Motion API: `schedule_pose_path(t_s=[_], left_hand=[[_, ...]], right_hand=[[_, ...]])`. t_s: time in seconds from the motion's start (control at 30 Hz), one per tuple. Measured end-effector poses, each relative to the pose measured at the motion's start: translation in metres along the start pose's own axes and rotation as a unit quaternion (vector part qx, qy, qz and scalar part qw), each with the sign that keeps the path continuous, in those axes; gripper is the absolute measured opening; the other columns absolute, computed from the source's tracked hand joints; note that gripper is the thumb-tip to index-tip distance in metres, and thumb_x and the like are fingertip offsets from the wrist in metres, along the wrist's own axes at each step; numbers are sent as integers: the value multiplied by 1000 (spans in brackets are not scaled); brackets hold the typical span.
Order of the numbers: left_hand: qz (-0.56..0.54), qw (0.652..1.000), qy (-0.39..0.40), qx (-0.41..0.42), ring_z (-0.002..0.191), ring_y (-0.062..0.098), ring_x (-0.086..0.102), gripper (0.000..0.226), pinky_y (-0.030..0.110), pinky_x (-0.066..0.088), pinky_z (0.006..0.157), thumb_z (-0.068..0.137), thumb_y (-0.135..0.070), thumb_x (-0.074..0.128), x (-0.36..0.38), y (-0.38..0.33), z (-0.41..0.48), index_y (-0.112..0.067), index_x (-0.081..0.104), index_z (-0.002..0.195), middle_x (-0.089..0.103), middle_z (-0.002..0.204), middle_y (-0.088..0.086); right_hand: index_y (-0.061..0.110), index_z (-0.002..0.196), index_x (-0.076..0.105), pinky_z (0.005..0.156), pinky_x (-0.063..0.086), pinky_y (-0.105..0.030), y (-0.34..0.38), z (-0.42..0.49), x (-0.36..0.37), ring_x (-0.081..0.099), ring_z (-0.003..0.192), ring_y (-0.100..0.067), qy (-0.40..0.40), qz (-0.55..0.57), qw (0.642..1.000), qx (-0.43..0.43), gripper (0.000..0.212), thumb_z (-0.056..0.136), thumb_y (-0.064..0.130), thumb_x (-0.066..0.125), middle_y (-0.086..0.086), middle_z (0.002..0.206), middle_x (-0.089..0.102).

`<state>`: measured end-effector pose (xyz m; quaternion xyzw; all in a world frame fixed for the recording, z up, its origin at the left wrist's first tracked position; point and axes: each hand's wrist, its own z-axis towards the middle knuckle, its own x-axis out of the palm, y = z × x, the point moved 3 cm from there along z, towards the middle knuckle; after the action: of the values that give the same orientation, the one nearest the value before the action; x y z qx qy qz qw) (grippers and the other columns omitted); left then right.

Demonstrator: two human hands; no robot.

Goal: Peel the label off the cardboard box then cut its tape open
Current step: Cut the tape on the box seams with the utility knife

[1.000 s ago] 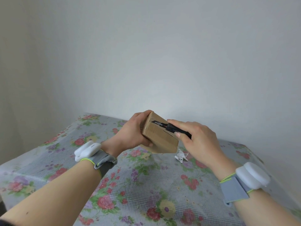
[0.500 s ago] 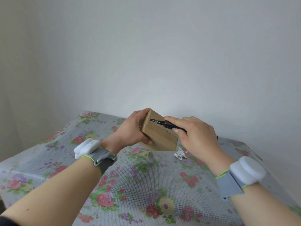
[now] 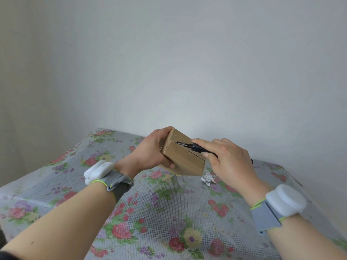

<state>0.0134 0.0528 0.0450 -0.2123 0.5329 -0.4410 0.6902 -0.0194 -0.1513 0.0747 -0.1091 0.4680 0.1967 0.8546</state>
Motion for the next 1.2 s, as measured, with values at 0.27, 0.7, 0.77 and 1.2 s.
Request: schedule_pose_path(t_s=[0.27, 0.7, 0.77, 1.2], left_hand=[[-21, 1000, -5, -4, 111, 13, 47, 98, 27, 37, 92, 52, -2, 87, -2, 5, 0, -32, 43, 134, 49, 128, -5], [-65, 998, -7, -8, 108, 11, 50, 90, 30, 43, 88, 52, 1, 86, -8, 10, -1, -41, 45, 121, 55, 117, -15], [-70, 997, -8, -5, 104, 7, 52, 89, 30, 45, 88, 52, 1, 86, -8, 11, -1, -42, 45, 119, 56, 117, -15], [-118, 991, -18, -54, 114, 16, 54, 96, 36, 48, 81, 45, -15, 87, -21, 35, -2, -42, 46, 128, 56, 122, -20]], right_hand=[[53, 128, 46, 61, 46, -30, -5, -1, 3, 49, 84, -12, 5, -7, 1000, -2, 40, 95, 30, 48, 12, 80, 58], [53, 127, 47, 58, 40, -26, -28, -13, 8, 48, 84, -11, 23, -37, 999, 13, 42, 95, 27, 49, 13, 79, 56], [53, 128, 46, 58, 40, -26, -32, -16, 10, 46, 84, -10, 30, -30, 999, 26, 41, 95, 28, 49, 14, 78, 55], [52, 130, 45, 64, 42, -28, -75, -39, 15, 47, 92, -10, 105, -95, 987, 71, 47, 95, 21, 47, 17, 94, 59]])
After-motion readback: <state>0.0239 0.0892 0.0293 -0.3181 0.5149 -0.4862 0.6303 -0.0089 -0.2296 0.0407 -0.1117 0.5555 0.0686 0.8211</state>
